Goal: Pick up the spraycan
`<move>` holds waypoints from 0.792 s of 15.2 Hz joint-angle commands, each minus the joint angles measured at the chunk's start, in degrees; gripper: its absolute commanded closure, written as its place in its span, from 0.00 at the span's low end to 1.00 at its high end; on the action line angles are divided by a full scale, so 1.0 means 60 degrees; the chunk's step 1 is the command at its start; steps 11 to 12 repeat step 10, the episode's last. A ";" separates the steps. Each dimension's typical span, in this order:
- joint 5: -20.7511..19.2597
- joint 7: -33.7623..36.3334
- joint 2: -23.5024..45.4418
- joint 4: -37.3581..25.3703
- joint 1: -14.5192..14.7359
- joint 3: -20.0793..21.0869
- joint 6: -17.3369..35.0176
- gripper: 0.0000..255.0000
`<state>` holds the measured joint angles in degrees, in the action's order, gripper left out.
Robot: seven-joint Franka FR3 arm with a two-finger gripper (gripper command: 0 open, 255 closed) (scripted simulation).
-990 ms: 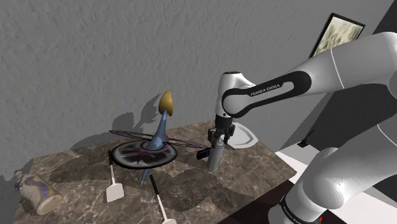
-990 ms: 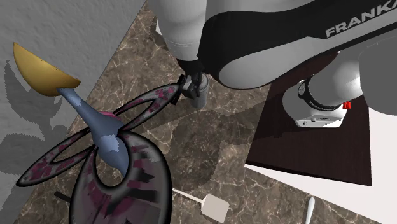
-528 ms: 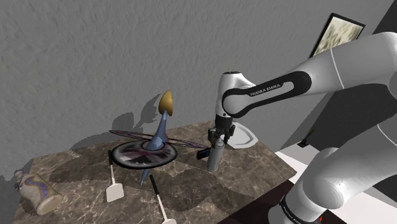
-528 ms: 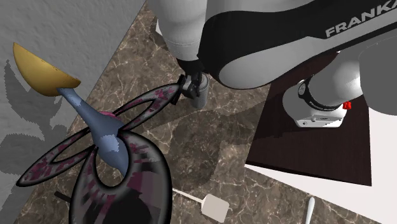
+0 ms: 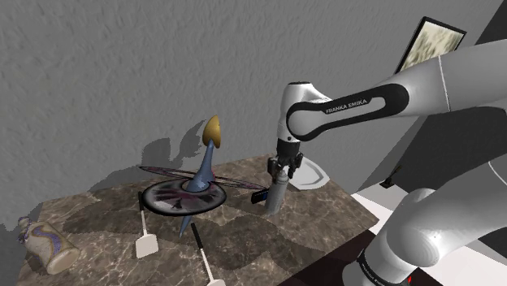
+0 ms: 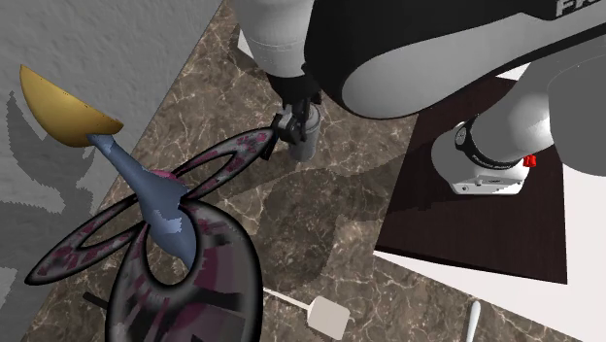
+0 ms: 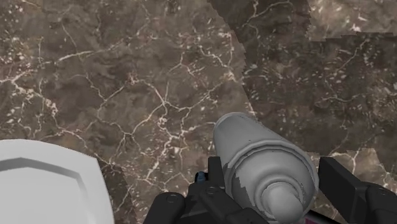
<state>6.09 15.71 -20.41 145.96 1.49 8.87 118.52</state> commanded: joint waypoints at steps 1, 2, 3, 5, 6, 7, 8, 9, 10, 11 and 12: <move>-0.0002 0.0018 -0.0130 -0.0182 0.0005 -0.0008 -0.0313 1.00; -0.0005 0.0020 -0.0194 -0.0262 0.0005 -0.0017 -0.0458 1.00; -0.0008 0.0022 -0.0256 -0.0345 0.0004 -0.0026 -0.0602 1.00; -0.0014 0.0027 -0.0371 -0.0515 0.0002 -0.0043 -0.0887 1.00; -0.0018 0.0029 -0.0424 -0.0604 0.0001 -0.0052 -0.1029 1.00; -0.0021 0.0032 -0.0475 -0.0694 0.0000 -0.0060 -0.1170 1.00; -0.0025 0.0035 -0.0523 -0.0786 -0.0001 -0.0068 -0.1310 1.00; -0.0026 0.0035 -0.0532 -0.0798 -0.0001 -0.0070 -0.1331 1.00; -0.0026 0.0035 -0.0530 -0.0799 -0.0001 -0.0070 -0.1331 1.00; -0.0026 0.0035 -0.0530 -0.0799 -0.0001 -0.0070 -0.1331 1.00; -0.0026 0.0035 -0.0530 -0.0799 -0.0001 -0.0070 -0.1331 1.00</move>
